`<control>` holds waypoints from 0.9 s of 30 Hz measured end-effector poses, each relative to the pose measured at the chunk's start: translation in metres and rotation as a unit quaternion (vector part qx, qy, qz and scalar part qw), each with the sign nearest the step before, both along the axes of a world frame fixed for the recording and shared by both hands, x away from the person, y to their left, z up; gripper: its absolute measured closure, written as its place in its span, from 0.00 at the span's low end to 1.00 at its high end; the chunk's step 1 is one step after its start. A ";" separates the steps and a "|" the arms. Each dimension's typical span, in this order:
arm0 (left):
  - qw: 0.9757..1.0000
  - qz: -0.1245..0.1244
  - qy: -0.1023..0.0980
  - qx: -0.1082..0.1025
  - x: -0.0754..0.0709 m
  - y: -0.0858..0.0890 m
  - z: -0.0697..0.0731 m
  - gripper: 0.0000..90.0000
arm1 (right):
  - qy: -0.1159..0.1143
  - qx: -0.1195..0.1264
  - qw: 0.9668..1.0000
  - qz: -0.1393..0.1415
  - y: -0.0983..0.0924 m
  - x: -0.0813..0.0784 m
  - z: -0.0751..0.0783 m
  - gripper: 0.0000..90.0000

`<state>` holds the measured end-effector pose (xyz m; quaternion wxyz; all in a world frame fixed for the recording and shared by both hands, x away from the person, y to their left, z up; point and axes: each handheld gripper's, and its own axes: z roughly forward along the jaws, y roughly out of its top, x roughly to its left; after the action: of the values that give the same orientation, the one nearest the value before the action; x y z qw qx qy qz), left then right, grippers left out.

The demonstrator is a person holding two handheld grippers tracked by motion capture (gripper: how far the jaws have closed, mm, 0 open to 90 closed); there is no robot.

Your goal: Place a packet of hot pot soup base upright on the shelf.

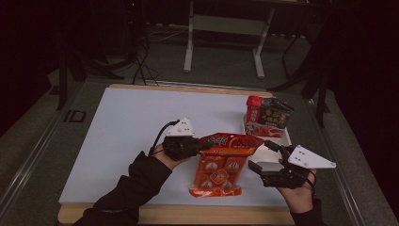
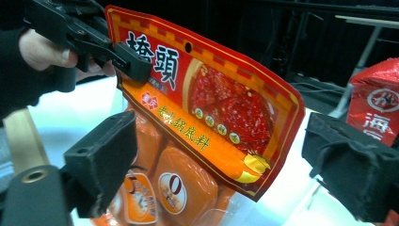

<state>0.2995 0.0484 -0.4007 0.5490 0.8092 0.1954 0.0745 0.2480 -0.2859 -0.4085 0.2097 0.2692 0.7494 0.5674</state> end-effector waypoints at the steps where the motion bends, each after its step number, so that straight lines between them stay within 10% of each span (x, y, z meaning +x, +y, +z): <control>1: 1.000 -0.001 -0.005 0.001 -0.001 0.000 0.002 1.00 | -0.001 0.000 1.000 -0.001 0.000 0.000 0.000 0.11; 27: 0.996 -0.064 -0.051 -0.042 -0.010 0.010 0.046 1.00 | 0.017 0.024 0.999 0.016 -0.003 0.023 0.004 0.15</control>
<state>0.2899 0.0588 -0.3547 0.5954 0.7914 0.1181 0.0725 0.2706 -0.2887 -0.4040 0.1815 0.2716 0.7431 0.5841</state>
